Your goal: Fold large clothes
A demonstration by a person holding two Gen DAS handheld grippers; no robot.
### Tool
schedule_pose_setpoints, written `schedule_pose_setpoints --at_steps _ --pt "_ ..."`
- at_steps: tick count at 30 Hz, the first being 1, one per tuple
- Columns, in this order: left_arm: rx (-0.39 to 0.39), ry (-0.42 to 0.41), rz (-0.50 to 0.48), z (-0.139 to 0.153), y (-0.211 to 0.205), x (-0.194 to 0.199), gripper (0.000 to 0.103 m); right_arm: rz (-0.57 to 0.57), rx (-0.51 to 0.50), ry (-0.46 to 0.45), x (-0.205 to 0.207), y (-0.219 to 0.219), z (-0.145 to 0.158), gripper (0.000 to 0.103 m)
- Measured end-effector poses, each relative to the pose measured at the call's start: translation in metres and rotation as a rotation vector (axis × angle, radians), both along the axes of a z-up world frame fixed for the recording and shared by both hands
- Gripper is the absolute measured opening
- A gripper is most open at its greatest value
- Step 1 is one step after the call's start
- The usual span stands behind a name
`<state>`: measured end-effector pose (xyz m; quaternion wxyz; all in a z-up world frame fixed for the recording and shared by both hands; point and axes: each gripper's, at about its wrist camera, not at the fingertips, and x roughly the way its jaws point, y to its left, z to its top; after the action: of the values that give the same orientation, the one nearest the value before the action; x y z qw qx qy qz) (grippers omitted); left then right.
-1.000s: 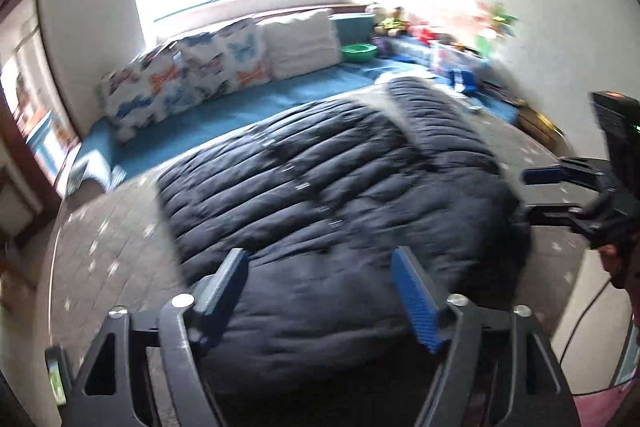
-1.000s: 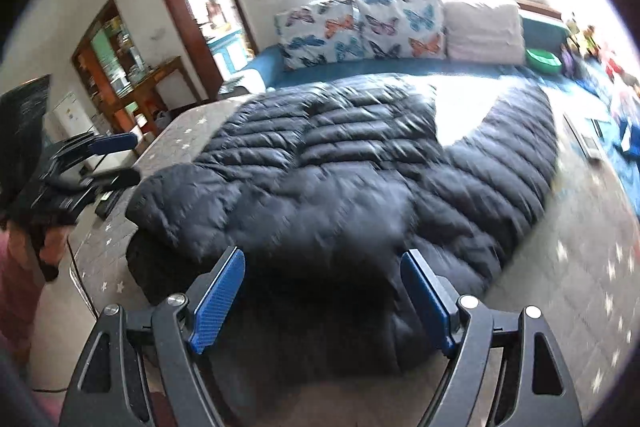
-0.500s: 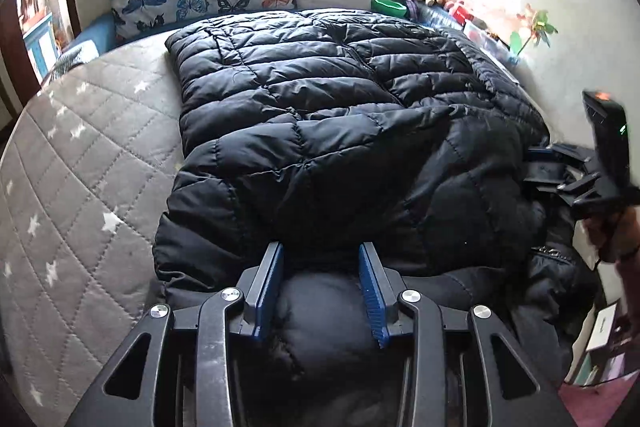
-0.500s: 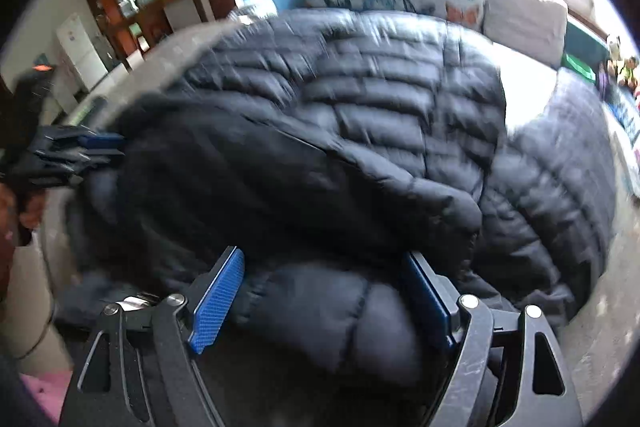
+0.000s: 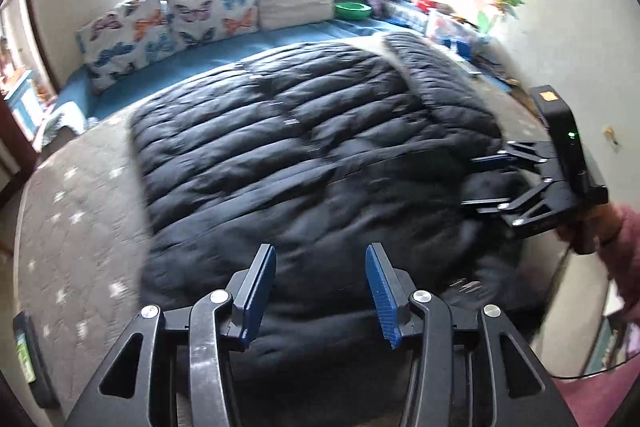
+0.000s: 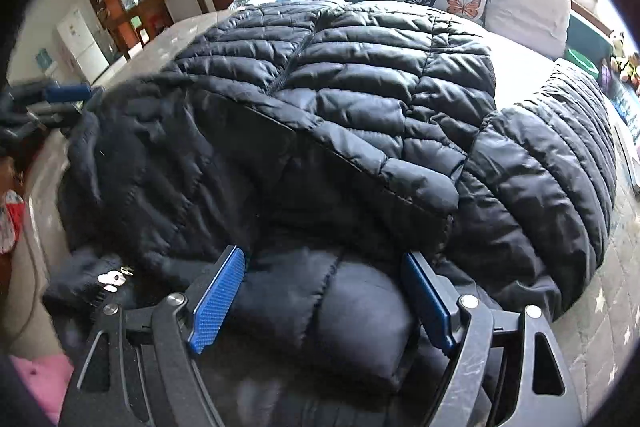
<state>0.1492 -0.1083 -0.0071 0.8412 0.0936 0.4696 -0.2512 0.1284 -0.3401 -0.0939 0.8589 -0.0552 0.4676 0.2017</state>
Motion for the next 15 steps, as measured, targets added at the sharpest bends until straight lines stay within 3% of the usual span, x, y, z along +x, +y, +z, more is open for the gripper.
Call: schedule_pose_setpoints --at_steps 4,9,15 --pt "-0.01 0.03 -0.07 0.0 -0.043 0.005 0.051 -0.033 0.099 -0.037 -0.004 -0.031 0.032 0.088" --pt "-0.002 0.087 -0.154 -0.022 -0.101 0.013 0.051 -0.192 0.152 -0.062 0.016 -0.11 0.07 0.088" --pt "0.001 0.137 -0.203 -0.044 -0.146 0.029 0.051 -0.395 0.254 -0.02 0.062 -0.209 0.062 0.088"
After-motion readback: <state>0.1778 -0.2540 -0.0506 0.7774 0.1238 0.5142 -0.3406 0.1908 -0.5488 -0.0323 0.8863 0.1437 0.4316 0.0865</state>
